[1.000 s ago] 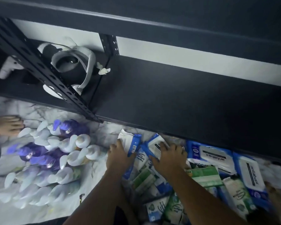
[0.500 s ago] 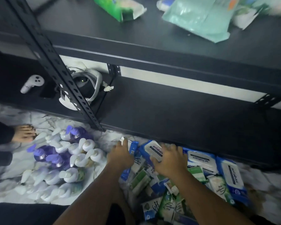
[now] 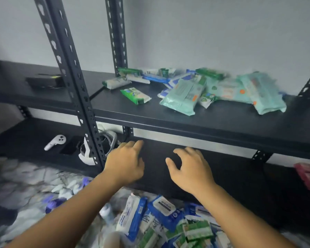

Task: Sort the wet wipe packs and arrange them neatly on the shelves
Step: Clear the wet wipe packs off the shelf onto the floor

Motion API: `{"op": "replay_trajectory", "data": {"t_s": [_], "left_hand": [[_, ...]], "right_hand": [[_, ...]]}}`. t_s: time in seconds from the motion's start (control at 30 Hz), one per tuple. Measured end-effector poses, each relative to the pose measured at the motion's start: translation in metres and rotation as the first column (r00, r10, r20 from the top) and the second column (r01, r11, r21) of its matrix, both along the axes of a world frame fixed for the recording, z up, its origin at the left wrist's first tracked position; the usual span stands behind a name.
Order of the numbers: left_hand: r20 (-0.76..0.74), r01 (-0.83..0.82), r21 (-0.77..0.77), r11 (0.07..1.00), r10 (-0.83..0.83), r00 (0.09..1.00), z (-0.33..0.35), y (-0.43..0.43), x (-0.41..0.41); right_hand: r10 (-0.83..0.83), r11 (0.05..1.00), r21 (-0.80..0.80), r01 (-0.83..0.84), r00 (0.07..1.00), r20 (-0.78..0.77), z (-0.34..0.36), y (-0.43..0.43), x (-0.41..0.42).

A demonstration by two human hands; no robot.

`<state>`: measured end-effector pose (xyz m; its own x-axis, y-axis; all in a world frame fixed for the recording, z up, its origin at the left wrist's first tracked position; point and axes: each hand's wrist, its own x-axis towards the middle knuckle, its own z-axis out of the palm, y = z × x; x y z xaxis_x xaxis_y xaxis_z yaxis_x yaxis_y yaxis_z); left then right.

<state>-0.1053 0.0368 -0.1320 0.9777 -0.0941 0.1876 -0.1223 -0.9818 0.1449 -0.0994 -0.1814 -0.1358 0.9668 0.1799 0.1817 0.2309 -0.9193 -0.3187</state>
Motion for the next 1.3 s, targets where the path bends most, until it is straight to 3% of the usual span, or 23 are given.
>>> {"op": "replay_trajectory", "data": {"t_s": [0.2,0.47,0.6,0.67,0.77,0.9,1.1,1.2,1.3], "left_hand": [[0.187,0.033,-0.031,0.999,-0.026,0.982,0.065,0.006,0.023],[0.197,0.04,-0.097,0.994,-0.02,0.98,0.1,-0.013,0.084],[0.19,0.083,-0.119,0.989,-0.06,0.98,0.113,-0.039,0.123],[0.174,0.025,-0.099,0.995,-0.007,0.985,0.12,-0.044,0.144],[0.083,-0.195,-0.06,0.979,0.2,0.976,0.127,-0.04,0.17],[-0.082,-0.388,-0.065,0.919,0.383,0.92,0.114,-0.033,0.187],[0.051,-0.281,-0.179,0.943,0.294,0.955,0.089,-0.02,0.198],[0.116,-0.186,-0.344,0.92,0.238,0.964,0.089,-0.012,0.198],[0.073,-0.249,-0.295,0.923,0.281,0.957,0.095,-0.004,0.187]], "right_hand": [[0.006,0.995,0.094,-0.024,0.982,0.189,0.079,-0.001,0.032],[-0.185,0.97,0.177,0.165,0.977,0.104,0.116,-0.024,0.106],[-0.239,0.97,0.07,0.234,0.968,0.074,0.115,-0.045,0.141],[-0.244,0.97,0.013,0.243,0.968,0.065,0.112,-0.052,0.159],[-0.236,0.967,-0.076,0.243,0.967,0.097,0.105,-0.058,0.183],[-0.271,0.955,-0.074,0.287,0.947,0.171,0.088,-0.057,0.196],[-0.357,0.919,-0.109,0.38,0.916,0.184,0.087,-0.055,0.196],[-0.396,0.908,-0.084,0.411,0.906,0.153,0.089,-0.056,0.19],[-0.443,0.892,-0.064,0.447,0.894,0.062,0.095,-0.061,0.178]]}}
